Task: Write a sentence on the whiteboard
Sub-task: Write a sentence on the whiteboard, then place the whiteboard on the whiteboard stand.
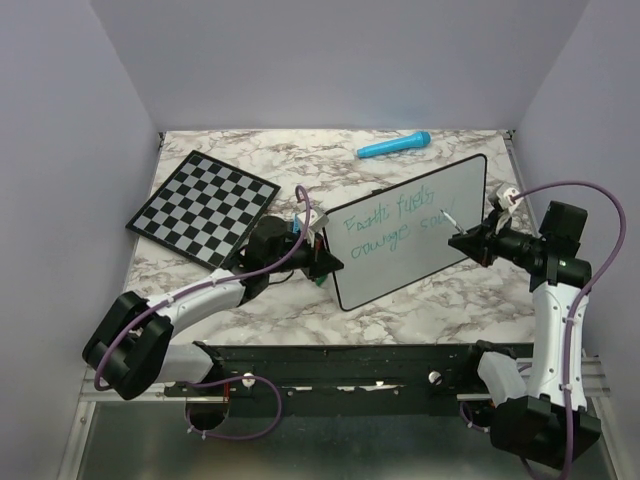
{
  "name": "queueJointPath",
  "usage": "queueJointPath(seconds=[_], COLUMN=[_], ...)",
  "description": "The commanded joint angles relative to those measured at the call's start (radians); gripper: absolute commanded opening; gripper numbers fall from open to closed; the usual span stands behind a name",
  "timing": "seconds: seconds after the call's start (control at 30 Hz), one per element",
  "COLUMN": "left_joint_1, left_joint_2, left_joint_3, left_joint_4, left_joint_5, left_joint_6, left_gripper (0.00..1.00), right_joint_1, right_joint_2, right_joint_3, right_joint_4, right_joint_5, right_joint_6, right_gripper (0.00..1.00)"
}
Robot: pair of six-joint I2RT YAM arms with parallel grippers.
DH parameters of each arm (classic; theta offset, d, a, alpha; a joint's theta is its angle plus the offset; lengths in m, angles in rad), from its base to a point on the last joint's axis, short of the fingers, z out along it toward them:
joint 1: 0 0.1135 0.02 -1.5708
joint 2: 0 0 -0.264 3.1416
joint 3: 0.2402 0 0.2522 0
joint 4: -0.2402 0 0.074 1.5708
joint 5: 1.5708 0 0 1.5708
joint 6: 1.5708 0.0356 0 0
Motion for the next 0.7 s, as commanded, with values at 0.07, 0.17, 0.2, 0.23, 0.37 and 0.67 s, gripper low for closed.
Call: queueJointPath(seconds=[0.07, 0.17, 0.2, 0.23, 0.37, 0.67], left_joint_1=[-0.002, -0.003, -0.003, -0.003, -0.002, 0.01], left_joint_2=[-0.039, -0.06, -0.071, -0.077, -0.094, -0.073], left_joint_3=[-0.039, -0.043, -0.04, -0.028, 0.03, 0.183], left_joint_4=[-0.018, 0.023, 0.029, 0.029, 0.002, -0.075], left_joint_5=[-0.026, -0.02, -0.014, -0.014, -0.011, 0.017], left_joint_6=[0.015, -0.02, -0.028, -0.035, -0.038, -0.041], left_gripper=[0.0, 0.0, 0.0, 0.0, 0.0, 0.0], right_joint_1=[-0.022, -0.031, -0.036, -0.036, -0.037, -0.037], right_joint_2=[-0.037, -0.046, -0.049, -0.055, -0.069, -0.017], right_joint_3=[-0.026, -0.02, -0.02, -0.016, 0.033, 0.27], right_joint_4=[-0.014, -0.016, -0.017, -0.02, -0.066, -0.304], right_joint_5=[-0.075, -0.095, -0.107, -0.12, -0.17, -0.2], right_joint_6=[0.019, 0.024, 0.025, 0.027, 0.016, -0.073], right_gripper=[0.0, 0.01, 0.01, 0.0, 0.01, 0.0])
